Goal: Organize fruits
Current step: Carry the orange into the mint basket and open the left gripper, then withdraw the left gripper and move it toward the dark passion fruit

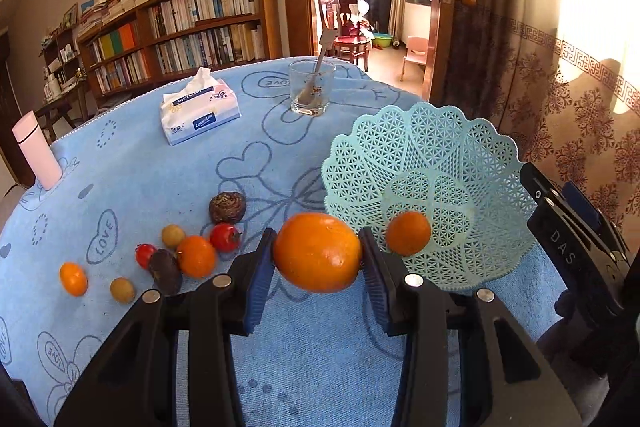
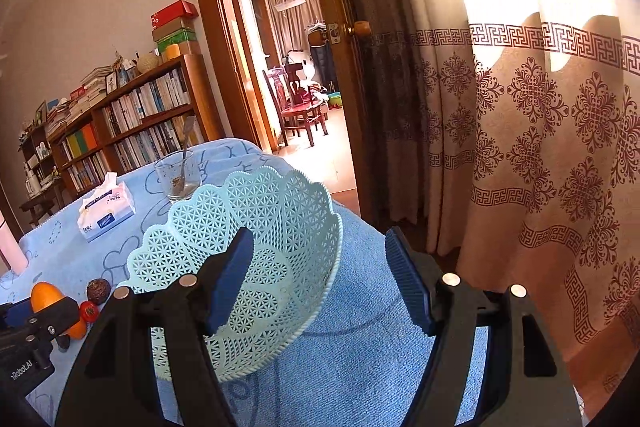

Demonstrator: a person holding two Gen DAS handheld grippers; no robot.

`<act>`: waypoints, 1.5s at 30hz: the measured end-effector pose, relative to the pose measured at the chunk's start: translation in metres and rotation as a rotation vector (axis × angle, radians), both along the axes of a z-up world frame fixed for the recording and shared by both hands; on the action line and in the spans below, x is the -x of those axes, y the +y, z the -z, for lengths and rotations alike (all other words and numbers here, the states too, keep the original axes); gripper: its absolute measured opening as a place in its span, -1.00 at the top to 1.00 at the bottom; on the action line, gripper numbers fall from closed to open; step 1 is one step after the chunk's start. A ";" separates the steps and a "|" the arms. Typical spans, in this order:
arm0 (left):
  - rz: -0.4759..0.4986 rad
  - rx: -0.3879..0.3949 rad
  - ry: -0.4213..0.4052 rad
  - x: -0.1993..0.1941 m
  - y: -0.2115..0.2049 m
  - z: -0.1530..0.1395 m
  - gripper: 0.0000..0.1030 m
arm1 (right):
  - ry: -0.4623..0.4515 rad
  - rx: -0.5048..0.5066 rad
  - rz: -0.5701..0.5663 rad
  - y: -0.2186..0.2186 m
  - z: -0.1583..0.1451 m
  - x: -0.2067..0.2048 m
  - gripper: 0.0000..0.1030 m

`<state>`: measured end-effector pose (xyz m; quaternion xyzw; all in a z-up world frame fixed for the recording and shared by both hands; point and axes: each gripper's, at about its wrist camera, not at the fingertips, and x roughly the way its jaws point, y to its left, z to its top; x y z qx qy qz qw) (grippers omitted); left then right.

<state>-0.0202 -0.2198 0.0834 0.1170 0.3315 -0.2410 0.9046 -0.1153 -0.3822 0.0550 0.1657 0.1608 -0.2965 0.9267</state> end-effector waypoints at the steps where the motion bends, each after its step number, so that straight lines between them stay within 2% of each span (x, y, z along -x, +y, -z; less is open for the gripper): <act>1: 0.013 -0.002 0.004 -0.001 -0.006 0.001 0.18 | -0.003 -0.003 0.004 -0.001 0.000 0.001 -0.36; 5: 0.047 -0.002 0.033 -0.006 -0.025 0.006 0.18 | 0.000 -0.008 0.012 -0.003 0.001 0.000 -0.43; 12: 0.099 0.000 0.052 -0.008 -0.041 0.009 0.16 | 0.013 -0.018 0.022 -0.005 0.003 -0.002 -0.44; 15: 0.088 0.014 0.025 -0.006 -0.038 0.005 -0.44 | 0.014 -0.028 0.027 -0.008 0.004 -0.002 -0.45; 19: 0.056 0.026 0.000 -0.010 -0.027 -0.001 -0.53 | 0.013 -0.028 0.031 -0.008 0.004 -0.002 -0.45; 26: -0.042 0.040 0.009 -0.024 0.002 -0.003 -0.59 | 0.009 -0.016 0.032 -0.007 0.004 0.000 -0.46; 29: -0.079 0.033 0.003 -0.027 0.013 -0.003 -0.72 | 0.009 -0.013 0.031 -0.006 0.003 0.000 -0.47; 32: -0.110 0.029 0.010 -0.029 0.025 -0.001 -0.72 | 0.005 -0.007 0.031 -0.005 0.003 0.001 -0.57; 45: -0.255 0.042 0.008 -0.038 0.091 -0.004 -0.72 | -0.001 -0.002 0.032 -0.003 0.002 0.002 -0.57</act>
